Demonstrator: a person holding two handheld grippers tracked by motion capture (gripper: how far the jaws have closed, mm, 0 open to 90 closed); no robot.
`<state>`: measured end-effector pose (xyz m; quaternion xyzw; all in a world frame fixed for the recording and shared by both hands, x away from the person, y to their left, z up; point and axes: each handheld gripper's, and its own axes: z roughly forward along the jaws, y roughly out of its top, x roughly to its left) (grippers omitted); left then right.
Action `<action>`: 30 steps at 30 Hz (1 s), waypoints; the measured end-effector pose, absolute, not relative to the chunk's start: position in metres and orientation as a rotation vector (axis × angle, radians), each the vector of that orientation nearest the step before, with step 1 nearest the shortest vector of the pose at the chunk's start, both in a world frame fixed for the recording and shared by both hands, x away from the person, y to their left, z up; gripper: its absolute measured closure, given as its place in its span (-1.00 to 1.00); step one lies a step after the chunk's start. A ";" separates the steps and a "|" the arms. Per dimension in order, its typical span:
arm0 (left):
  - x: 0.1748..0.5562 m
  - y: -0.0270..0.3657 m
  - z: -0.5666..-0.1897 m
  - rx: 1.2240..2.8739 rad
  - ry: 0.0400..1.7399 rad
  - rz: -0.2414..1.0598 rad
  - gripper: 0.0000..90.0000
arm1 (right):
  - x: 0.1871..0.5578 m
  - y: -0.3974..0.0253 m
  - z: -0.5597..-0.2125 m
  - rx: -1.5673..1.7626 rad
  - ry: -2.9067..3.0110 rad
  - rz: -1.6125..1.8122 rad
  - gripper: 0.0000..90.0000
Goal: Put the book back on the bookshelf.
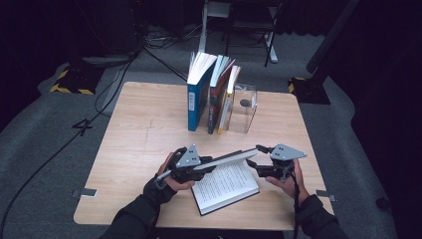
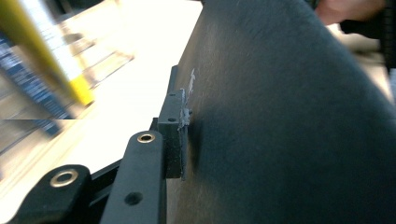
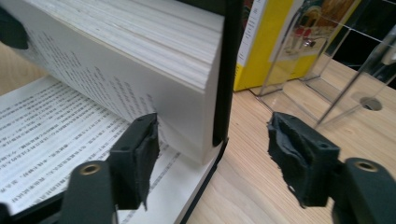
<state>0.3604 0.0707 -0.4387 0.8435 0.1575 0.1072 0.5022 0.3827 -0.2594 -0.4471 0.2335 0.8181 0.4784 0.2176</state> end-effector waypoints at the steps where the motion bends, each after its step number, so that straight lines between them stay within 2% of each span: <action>1: 0.362 0.068 -0.439 2.036 0.370 0.246 0.45 | 0.382 -0.266 -0.446 0.625 2.280 1.353 -0.27; 8: 0.363 0.049 -0.432 2.054 0.324 0.211 0.45 | 0.381 -0.278 -0.442 0.549 2.340 1.423 -0.34; 17: 0.355 0.052 -0.421 2.129 0.376 0.271 0.39 | 0.379 -0.269 -0.440 0.516 2.355 1.412 -0.21; 23: 0.357 0.063 -0.415 2.153 0.414 0.332 0.25 | 0.373 -0.269 -0.438 0.470 2.359 1.399 0.18; 26: 0.363 0.075 -0.414 2.149 0.476 0.359 0.07 | 0.367 -0.267 -0.436 0.415 2.375 1.410 0.39; 30: 0.369 0.086 -0.415 2.147 0.542 0.359 -0.14 | 0.359 -0.257 -0.435 0.345 2.401 1.393 0.52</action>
